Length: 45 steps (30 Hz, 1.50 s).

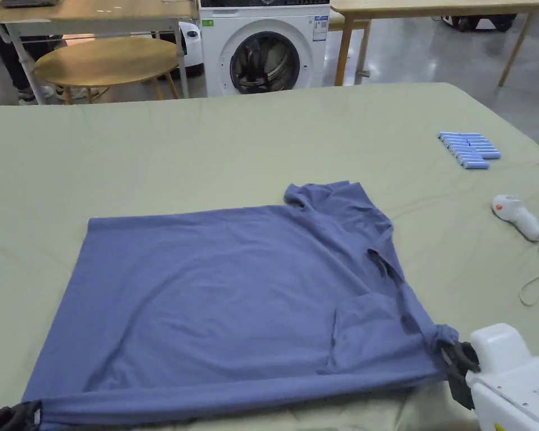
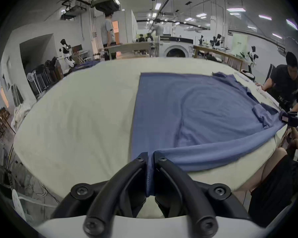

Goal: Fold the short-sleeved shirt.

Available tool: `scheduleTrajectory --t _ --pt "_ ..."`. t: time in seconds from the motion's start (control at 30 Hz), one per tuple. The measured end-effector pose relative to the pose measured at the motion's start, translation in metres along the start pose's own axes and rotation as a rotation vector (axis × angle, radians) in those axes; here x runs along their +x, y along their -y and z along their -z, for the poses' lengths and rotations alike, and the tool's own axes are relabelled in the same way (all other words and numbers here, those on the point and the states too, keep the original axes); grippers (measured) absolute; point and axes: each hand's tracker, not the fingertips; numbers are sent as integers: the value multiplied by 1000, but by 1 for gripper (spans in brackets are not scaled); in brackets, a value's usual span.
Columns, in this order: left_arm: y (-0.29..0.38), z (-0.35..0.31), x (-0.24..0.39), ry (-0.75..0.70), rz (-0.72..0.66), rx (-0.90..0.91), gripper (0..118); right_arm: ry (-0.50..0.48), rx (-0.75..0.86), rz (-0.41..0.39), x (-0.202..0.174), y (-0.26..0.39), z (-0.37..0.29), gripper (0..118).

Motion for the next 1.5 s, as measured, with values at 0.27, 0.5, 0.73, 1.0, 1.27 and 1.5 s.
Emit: scheduleTrajectory --t 0.27,0.5,0.73,1.0,1.27,1.5 --pt "22 6 -13 3 -94 -72 71 29 -55 37 2 21 9 58" --pt "27 -66 -26 2 -250 307 102 35 212 297 -10 29 -49 118" --pt "36 -51 -7 -83 -33 253 0 34 230 108 -66 18 -46 2" --pt "32 -55 20 -19 -38 193 0 -93 199 24 -116 10 -55 0" --pt "44 -43 8 -73 -19 86 92 -157 153 66 -113 10 -51 0" --pt "34 -17 15 -77 54 41 117 -162 138 67 -112 4 -48 0"
